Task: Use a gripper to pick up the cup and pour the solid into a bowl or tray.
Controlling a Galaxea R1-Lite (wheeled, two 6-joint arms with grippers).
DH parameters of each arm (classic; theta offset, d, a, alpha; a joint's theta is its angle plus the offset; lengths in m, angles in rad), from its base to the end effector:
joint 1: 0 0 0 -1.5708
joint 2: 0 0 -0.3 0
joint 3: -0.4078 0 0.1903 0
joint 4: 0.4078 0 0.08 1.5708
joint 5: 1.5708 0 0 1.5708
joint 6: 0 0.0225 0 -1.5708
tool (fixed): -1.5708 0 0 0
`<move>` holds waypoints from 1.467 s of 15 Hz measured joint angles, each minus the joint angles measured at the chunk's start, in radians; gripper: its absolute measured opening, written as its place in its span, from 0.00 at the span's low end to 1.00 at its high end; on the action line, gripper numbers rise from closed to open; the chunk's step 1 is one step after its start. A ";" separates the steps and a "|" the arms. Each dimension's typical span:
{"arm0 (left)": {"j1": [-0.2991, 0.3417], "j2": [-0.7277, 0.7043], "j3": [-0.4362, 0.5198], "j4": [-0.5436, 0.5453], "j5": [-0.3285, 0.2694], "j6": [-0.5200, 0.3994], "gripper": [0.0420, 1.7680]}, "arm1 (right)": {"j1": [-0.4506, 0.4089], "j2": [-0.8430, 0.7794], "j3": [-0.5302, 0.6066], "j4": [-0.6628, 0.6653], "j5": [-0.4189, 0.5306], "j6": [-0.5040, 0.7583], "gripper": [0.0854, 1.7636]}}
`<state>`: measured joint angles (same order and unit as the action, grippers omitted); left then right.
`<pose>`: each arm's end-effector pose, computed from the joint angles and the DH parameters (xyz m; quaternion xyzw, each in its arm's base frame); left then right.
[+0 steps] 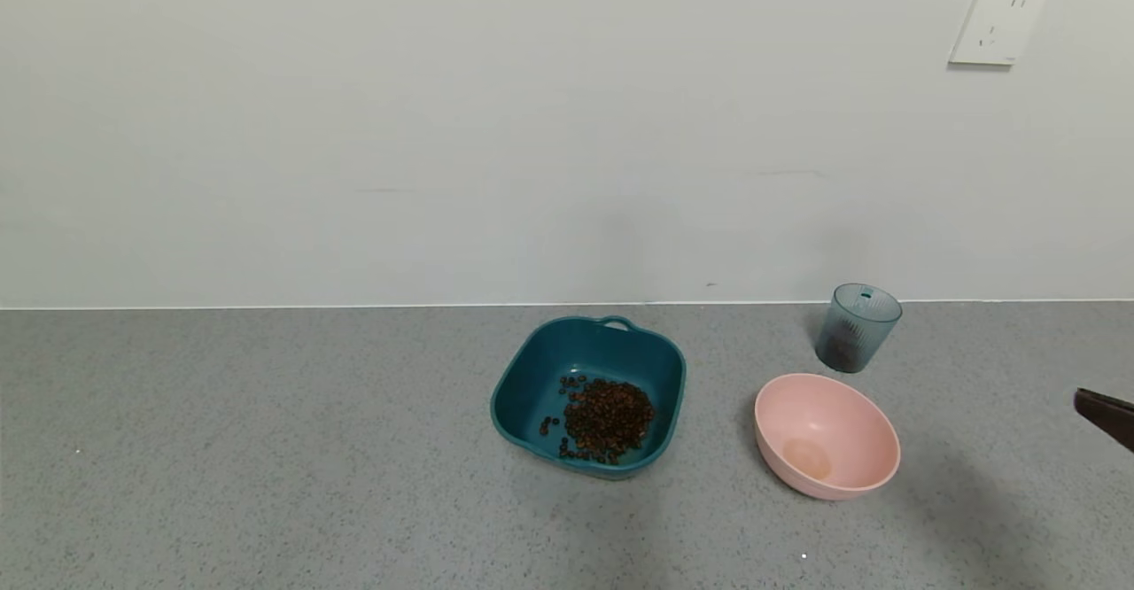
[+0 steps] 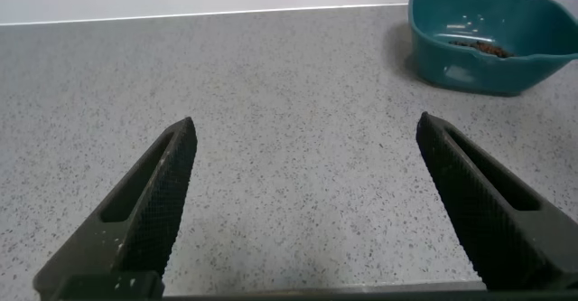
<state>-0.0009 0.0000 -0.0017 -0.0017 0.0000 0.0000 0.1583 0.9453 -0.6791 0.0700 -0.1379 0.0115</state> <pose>-0.0229 0.0000 0.0761 0.0000 -0.0017 -0.0004 1.0000 0.1084 0.0142 0.2363 -0.0190 0.1655 0.0091 0.9860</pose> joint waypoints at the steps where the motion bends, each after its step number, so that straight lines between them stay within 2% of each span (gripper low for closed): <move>1: 0.000 0.000 0.000 0.000 0.000 0.000 0.99 | -0.004 -0.055 0.004 0.028 -0.001 0.001 0.96; 7: 0.000 0.000 0.000 0.000 0.000 0.000 0.99 | -0.054 -0.348 0.002 0.182 -0.094 -0.011 0.96; 9: 0.000 0.000 0.000 0.000 0.000 0.000 0.99 | -0.099 -0.432 0.005 0.225 -0.099 -0.025 0.96; 14: 0.000 0.000 0.000 0.000 0.000 0.000 0.99 | -0.153 -0.627 0.032 0.325 -0.026 -0.057 0.96; 16: 0.000 0.000 0.000 0.000 0.000 0.000 0.99 | -0.158 -0.699 0.061 0.330 0.020 -0.064 0.96; 22: 0.000 0.000 0.000 0.000 0.000 0.000 0.99 | -0.160 -0.876 0.213 0.274 0.061 -0.074 0.96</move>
<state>-0.0009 0.0000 -0.0017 -0.0017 0.0000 0.0000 -0.0019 0.0691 -0.4662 0.3445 -0.0772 -0.0626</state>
